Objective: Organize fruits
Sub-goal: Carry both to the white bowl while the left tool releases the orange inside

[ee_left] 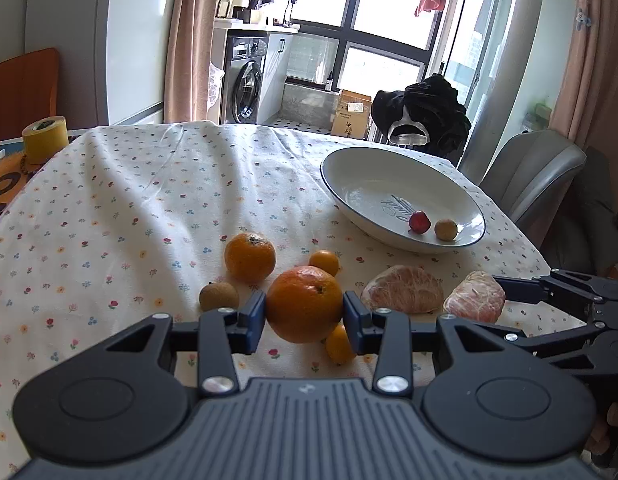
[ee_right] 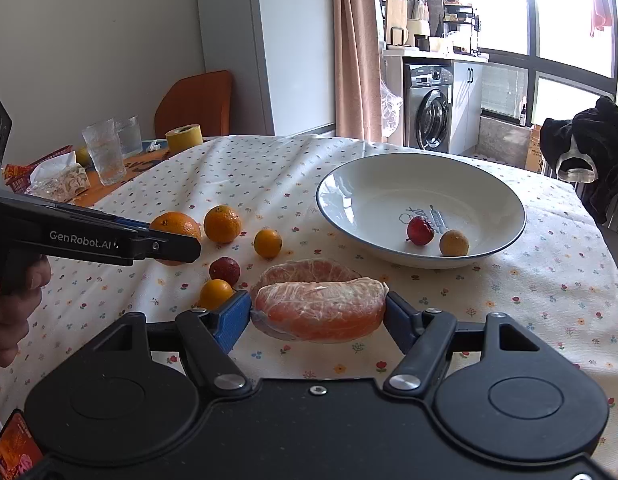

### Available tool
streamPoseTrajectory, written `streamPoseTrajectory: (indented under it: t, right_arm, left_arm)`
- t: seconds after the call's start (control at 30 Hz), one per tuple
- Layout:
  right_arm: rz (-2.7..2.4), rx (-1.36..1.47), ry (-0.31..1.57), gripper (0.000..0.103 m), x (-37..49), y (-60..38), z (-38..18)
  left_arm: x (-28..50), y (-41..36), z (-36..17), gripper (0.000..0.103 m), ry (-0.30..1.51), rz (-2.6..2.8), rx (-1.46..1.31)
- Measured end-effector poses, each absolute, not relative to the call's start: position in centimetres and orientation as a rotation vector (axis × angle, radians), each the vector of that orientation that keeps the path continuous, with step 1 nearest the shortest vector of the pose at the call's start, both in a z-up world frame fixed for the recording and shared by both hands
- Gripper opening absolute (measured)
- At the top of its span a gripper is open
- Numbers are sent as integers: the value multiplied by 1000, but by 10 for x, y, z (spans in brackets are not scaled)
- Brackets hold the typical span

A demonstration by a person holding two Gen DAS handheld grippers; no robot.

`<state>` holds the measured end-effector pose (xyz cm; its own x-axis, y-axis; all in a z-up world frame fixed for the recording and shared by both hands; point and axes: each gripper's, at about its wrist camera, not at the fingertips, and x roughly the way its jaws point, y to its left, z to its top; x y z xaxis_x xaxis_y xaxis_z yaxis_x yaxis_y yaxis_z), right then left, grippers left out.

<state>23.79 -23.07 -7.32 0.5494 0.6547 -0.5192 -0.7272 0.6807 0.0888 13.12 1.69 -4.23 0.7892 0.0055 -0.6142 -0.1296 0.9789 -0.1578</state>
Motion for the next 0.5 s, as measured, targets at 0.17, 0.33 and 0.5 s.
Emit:
streamPoseTrajectory:
  t: [0.17,0.33,0.5]
  right_arm:
    - [813,-132,543,69,241,-238,-70]
    - [798,-123,533,69,247,-246,-68]
    - [781,-117,525,69,254,-253,-67]
  left_arm:
    - [137,8,-38,40,653,73,-174]
    - [145,0,-34,40,653,60,-157]
    - [155,-9,-32,40,649,50,-140]
